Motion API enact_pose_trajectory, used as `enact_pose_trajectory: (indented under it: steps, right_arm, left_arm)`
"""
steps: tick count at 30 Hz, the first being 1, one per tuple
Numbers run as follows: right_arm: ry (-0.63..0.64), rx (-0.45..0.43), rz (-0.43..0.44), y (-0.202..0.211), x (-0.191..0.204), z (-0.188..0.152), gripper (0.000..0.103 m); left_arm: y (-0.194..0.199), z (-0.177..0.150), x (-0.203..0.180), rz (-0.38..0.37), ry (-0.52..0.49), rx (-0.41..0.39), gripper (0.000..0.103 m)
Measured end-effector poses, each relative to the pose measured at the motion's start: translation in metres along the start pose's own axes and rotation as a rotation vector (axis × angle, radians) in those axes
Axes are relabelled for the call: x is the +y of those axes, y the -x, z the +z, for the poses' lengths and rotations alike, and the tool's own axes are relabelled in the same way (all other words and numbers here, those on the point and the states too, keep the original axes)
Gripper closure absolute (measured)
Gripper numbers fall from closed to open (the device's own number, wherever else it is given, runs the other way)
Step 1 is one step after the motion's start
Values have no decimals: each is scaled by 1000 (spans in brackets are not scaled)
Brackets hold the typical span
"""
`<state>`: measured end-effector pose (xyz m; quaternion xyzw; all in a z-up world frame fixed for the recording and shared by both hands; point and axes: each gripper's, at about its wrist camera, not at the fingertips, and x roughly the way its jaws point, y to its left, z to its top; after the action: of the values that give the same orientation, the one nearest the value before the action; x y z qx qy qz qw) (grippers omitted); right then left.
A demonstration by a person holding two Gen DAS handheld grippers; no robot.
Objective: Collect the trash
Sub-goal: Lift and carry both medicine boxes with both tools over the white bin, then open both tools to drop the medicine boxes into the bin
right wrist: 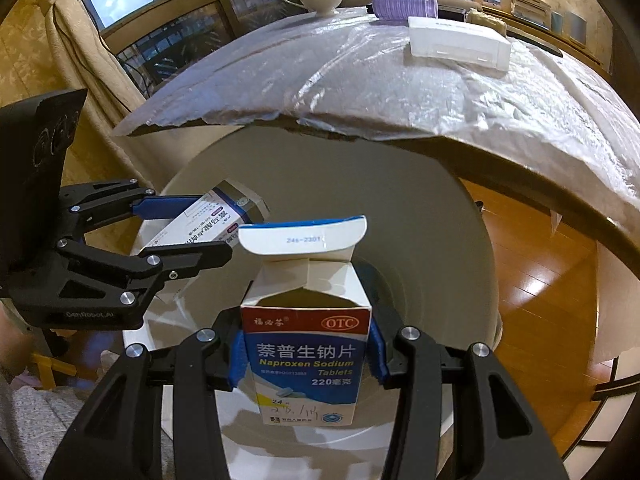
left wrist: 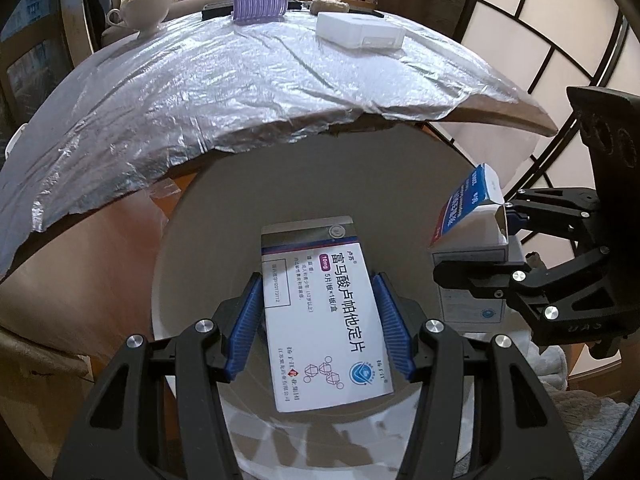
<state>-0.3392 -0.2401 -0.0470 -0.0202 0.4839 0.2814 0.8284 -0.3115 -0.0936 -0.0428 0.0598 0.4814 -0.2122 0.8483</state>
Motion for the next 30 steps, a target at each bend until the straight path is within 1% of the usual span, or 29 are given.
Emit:
enact_pose_trajectory:
  steps: [4,10,11,13,14,15,16,19,21,22,24,27,30]
  right_arm:
    - [-7,3,-11,-4,-1,0,57]
    - [22,0,-71,-3,6,-1,57]
    - [25,-7,-85,-3,6,-1,55]
    - [29,-9,-93,-3,7,-1,51]
    - [30,-11,-96,-2,7,-1,47]
    - [28,-14,-99,-1,6,-1,42]
    - [25,-19,-101,-1,6,-1,39]
    - [13,-30,-101,1,4,0,31]
    - [5,-41,-109,3,2,1,23]
    - [2,-44,-111,4,1,1,21]
    - [-6,-54,-114,5,0,2,15]
    - [-20,-58,-105,7,-2,2,10]
    - [-36,-58,-90,10,-5,0,9]
  left_arm:
    - [-3,0,1,9,-2,6,47]
    - [-9,-1,4,11,-1,16,46]
    - [-10,0,5,8,3,20,46]
    - [-12,-1,8,5,16,27,46]
    - [-12,-1,9,2,22,28,45]
    - [-12,-1,10,0,25,28,38]
    - [-12,-1,11,2,28,25,32]
    - [-9,-2,10,16,15,12,26]
    - [-8,-1,8,29,1,6,21]
    - [-8,0,8,31,-3,5,20]
    - [-9,-1,6,32,-11,7,19]
    - [-11,1,3,32,-14,16,17]
    - [-13,2,-1,26,-10,25,16]
